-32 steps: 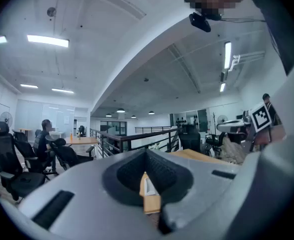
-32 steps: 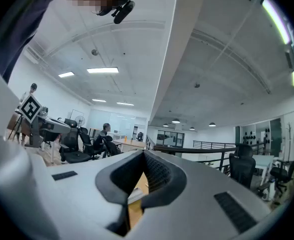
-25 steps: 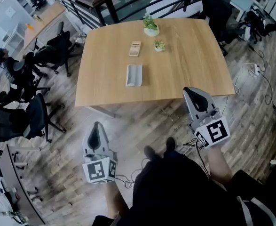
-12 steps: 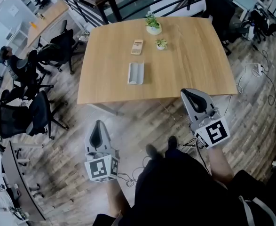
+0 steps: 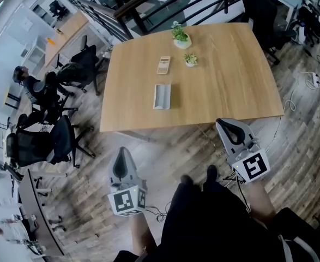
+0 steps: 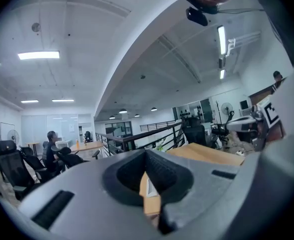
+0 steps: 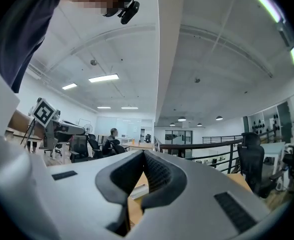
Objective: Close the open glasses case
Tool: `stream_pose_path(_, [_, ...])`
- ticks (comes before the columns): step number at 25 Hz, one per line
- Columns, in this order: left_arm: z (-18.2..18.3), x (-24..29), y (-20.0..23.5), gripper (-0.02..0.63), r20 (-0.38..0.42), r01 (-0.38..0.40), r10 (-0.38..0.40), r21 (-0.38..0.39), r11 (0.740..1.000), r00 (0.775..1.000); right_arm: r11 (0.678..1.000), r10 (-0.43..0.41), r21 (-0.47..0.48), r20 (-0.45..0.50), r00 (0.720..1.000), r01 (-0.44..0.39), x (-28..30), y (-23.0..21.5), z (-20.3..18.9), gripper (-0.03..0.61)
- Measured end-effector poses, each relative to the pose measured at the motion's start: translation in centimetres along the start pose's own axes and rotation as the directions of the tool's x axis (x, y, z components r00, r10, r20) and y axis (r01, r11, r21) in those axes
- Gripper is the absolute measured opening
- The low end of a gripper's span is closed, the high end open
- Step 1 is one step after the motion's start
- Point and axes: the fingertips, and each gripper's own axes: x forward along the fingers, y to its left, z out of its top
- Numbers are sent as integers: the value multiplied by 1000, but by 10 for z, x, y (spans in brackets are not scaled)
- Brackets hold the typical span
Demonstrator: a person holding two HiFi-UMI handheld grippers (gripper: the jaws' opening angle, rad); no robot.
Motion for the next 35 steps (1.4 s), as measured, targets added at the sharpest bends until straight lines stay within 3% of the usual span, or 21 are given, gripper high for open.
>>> stream_pose_path(6, [5, 20, -14, 0, -18, 8, -8, 38, 999, 1000, 998, -18, -63, -41, 999, 15, -4, -13, -17, 14])
stream_pose_path(14, [-6, 72, -6, 0, 1, 59, -59, 2, 998, 998, 992, -62, -116, -117, 991, 48, 34, -32, -40, 14])
stream_pose_path(19, [-7, 117, 14, 0, 33, 69, -68, -24, 997, 997, 993, -67, -101, -118, 991, 56, 74, -40, -32, 14])
stream_pose_path(23, [-13, 156, 36, 0, 27, 84, -83, -66, 994, 996, 986, -125, -131, -162, 979, 104, 120, -55, -34, 14])
stream_pose_path(35, [-30, 228, 99, 0, 40, 132, -128, -111, 985, 991, 987, -109, -131, -146, 983, 90, 243, -37, -22, 14])
